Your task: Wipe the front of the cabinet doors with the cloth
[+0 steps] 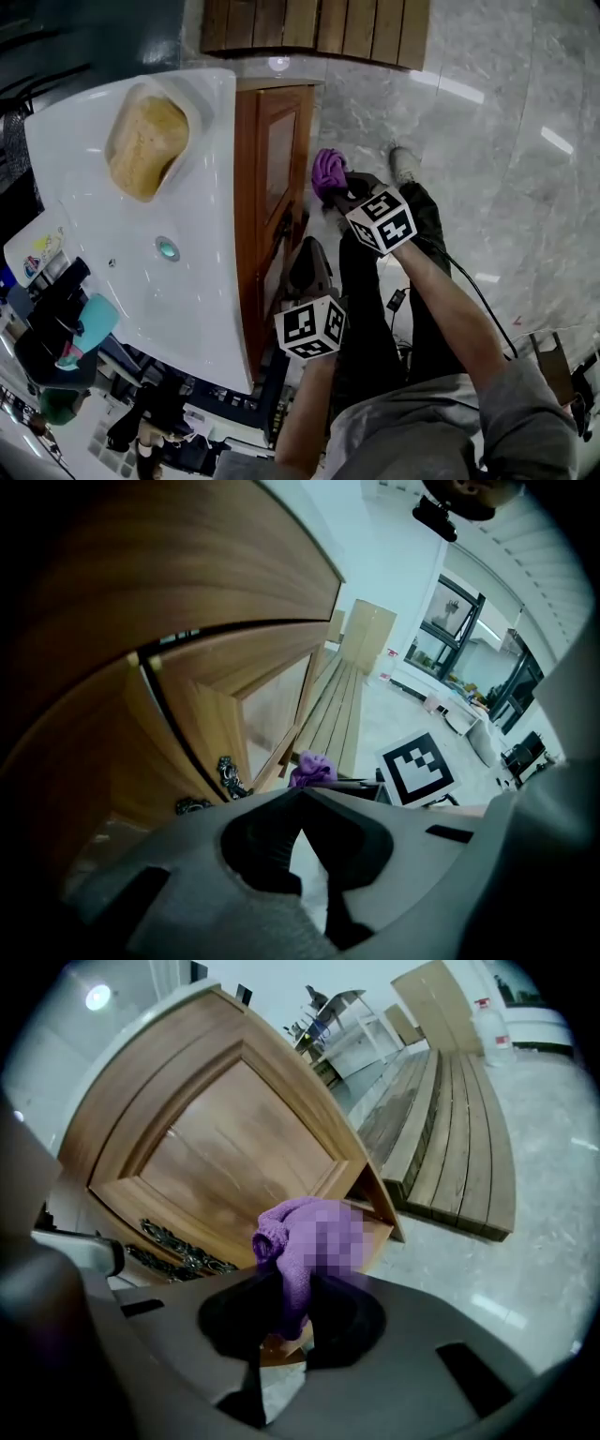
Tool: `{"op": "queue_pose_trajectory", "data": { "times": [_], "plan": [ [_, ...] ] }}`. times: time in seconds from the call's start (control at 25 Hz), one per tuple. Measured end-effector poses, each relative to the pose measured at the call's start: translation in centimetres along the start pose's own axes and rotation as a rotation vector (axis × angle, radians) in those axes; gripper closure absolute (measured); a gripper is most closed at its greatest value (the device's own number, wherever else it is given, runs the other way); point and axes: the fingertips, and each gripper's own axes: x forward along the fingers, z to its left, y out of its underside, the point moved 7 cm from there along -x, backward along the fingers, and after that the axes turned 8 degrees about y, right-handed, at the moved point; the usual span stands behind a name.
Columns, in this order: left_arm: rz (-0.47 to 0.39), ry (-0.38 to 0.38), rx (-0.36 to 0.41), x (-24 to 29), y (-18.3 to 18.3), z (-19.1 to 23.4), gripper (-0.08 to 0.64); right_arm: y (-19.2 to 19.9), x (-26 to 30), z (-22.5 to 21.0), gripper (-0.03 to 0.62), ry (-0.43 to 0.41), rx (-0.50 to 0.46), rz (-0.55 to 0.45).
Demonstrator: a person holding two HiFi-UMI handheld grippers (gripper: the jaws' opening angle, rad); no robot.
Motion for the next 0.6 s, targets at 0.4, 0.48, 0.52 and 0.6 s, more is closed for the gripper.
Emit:
{"op": "queue_pose_trajectory", "data": {
  "times": [0.4,0.48,0.52,0.6],
  "plan": [
    [-0.106,0.036,0.068,-4.7,-5.5,-4.3,0.554,-6.7,-10.7,3.4,0.529,-0.007,-0.060,-0.135],
    [-0.139,0.048,0.084,-5.5,-6.8,-5.2,0.554,-8.1,-12.5,4.5,0.529,-0.013,-0.077,-0.161],
    [-0.153,0.052,0.093,-6.1,-7.5,-5.5,0.554,-8.7,-13.4,5.2,0.529,-0.016,-0.082,-0.172],
    [-0.182,0.057,0.106,-7.5,-9.0,-6.0,0.554,-9.7,-15.2,6.6,0.529,-0.024,-0.091,-0.190]
  ]
}}
